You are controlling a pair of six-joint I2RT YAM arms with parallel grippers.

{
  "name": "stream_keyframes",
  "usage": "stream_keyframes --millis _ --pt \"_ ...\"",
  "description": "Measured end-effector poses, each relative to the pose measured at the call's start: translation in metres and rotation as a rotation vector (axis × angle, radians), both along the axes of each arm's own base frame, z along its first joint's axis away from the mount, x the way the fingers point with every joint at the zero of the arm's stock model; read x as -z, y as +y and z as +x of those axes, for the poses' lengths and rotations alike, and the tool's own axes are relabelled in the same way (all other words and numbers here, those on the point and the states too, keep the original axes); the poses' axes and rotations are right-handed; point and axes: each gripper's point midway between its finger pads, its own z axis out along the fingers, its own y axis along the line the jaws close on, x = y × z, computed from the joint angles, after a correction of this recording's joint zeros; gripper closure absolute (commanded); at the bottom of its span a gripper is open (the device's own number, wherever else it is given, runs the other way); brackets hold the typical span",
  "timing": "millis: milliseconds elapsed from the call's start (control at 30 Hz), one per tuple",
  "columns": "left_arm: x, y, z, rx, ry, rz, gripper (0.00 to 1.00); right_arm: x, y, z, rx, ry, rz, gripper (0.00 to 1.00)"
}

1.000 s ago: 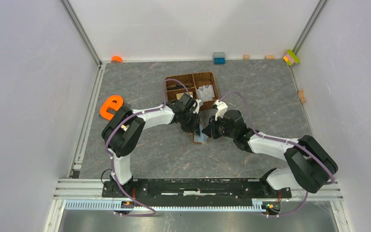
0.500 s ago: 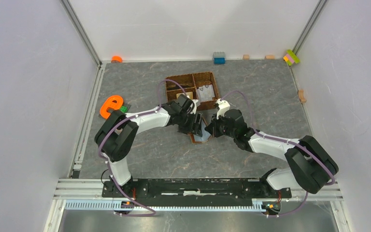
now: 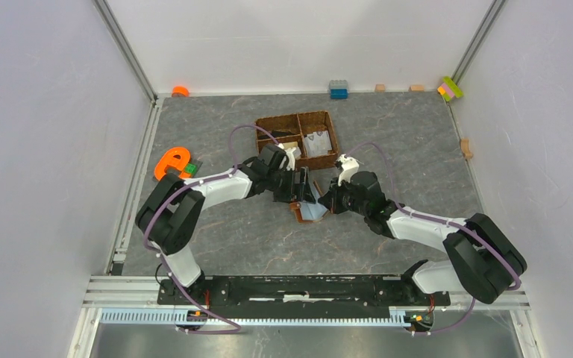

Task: Take the credit cards out of the card holder
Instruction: Open the card holder at the center of the board.

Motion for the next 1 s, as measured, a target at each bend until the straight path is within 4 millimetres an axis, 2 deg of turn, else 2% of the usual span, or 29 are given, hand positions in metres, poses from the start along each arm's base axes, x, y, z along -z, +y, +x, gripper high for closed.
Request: stream_keyframes --millis 467,767,867,933,1000 --pt "0.013 0.003 0.01 -0.049 0.051 -0.047 0.16 0.001 0.007 -0.009 -0.048 0.018 0.039 1.0" --pt "0.014 0.001 0.011 -0.042 0.063 -0.057 0.35 0.001 0.006 -0.009 -0.048 0.017 0.042 1.0" --pt "0.018 0.002 0.012 -0.047 0.075 -0.044 0.45 0.002 0.005 -0.008 -0.044 0.017 0.042 1.0" --pt "0.024 0.004 0.011 -0.053 0.089 -0.029 0.52 0.002 0.005 -0.009 -0.044 0.017 0.044 0.95" --pt "0.029 0.007 0.011 -0.06 0.1 -0.014 0.57 0.002 0.005 -0.009 -0.045 0.016 0.045 0.81"
